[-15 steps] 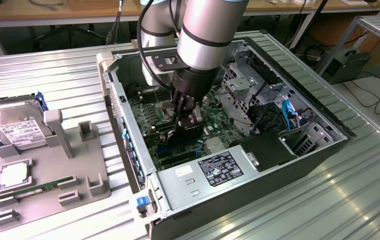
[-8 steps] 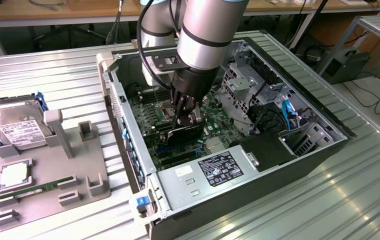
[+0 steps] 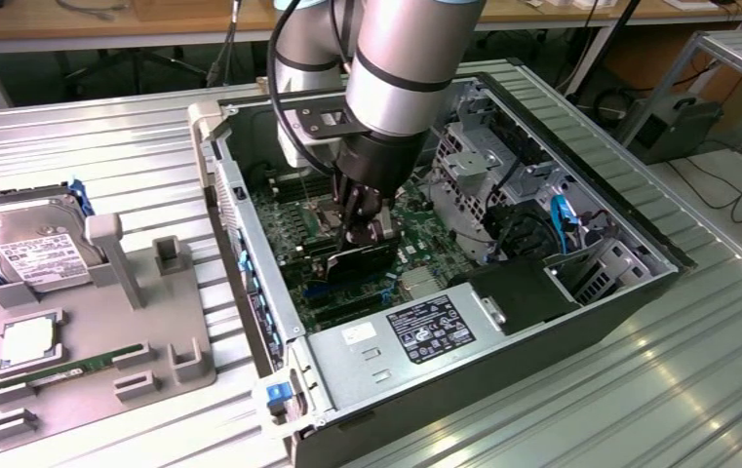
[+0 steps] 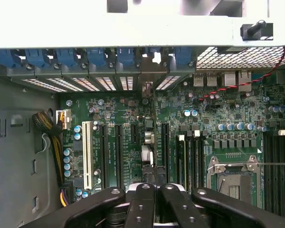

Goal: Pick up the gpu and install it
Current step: 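Press down on the gpu until it lock into place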

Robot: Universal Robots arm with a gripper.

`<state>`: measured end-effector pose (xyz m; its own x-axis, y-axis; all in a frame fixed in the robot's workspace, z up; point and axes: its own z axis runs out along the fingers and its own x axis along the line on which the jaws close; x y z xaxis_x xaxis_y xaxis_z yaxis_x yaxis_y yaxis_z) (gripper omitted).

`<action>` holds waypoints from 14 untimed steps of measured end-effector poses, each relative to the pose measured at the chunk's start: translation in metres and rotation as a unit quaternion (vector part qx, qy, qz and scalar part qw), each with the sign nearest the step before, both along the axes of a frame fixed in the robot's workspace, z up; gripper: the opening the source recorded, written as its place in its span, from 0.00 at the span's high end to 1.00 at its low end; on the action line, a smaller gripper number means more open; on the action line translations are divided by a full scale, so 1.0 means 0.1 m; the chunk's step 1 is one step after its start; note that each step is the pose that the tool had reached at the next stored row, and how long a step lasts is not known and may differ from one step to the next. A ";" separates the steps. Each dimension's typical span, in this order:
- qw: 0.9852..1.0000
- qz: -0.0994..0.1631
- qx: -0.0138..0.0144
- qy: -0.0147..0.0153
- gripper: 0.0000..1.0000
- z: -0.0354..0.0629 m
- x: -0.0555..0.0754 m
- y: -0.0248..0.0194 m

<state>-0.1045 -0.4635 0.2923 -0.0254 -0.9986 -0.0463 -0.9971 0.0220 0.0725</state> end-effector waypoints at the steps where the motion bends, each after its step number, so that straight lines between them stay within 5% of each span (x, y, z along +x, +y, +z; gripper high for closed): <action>1: 1.000 0.000 0.000 0.000 0.89 0.000 0.00 0.000; 6: 1.000 0.000 0.000 0.000 0.89 0.000 0.00 0.004; 11: 1.000 0.000 0.000 -0.007 0.89 -0.037 0.00 0.055; 14: 1.000 0.000 -0.001 -0.008 0.89 -0.111 -0.01 0.082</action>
<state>-0.1054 -0.4553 0.2812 -0.0245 -0.9987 -0.0454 -0.9982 0.0219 0.0566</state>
